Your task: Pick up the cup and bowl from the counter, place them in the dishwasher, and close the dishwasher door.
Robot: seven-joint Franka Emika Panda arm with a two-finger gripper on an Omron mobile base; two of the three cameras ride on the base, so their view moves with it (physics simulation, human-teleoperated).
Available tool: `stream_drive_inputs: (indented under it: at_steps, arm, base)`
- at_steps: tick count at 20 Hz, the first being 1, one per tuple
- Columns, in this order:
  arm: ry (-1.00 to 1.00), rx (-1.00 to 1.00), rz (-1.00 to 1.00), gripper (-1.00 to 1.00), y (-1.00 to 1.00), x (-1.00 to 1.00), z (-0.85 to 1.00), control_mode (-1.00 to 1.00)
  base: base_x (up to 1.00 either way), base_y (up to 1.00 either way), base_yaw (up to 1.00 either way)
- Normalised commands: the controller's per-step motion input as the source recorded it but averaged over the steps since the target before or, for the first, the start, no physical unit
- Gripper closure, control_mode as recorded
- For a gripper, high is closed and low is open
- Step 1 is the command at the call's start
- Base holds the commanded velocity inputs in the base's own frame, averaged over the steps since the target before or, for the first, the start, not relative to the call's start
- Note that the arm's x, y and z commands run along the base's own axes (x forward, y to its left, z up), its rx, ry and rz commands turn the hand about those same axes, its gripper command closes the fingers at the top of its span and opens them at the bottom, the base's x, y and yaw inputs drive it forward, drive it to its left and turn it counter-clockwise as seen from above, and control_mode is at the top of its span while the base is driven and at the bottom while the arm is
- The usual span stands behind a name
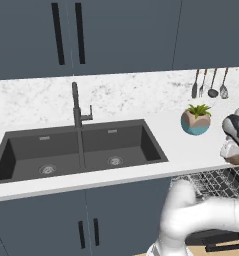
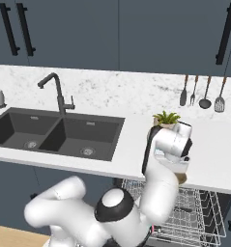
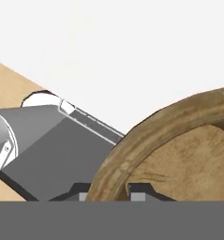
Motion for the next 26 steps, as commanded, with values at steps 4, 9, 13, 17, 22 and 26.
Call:
stream_drive_inputs:
  at_steps: [4, 9, 13, 17, 22, 26]
  arm:
    - [-0.05, 0.01, 0.00, 1.00, 0.60, -1.00, -0.35, -1.00]
    - [-0.12, 0.00, 0.09, 1.00, -0.11, -1.00, -0.07, -1.00]
    - [-0.01, 0.00, 0.22, 1.00, -0.54, -1.00, 0.00, -1.00]
    - [0.03, 0.04, 0.25, 1.00, -0.41, -0.89, 0.00, -1.00]
    - [0.00, 0.13, 0.31, 1.00, -0.28, -0.42, -0.10, -1.00]
    - [-0.07, 0.16, 0.30, 1.00, -0.05, -0.04, -0.02, -1.00]
  base:
    - [0.00, 0.00, 0.00]
    - [0.00, 0.00, 0.00]
    - [0.00, 0.00, 0.00]
    - [0.00, 0.00, 0.00]
    - [0.00, 0.00, 0.00]
    - [0.00, 0.00, 0.00]
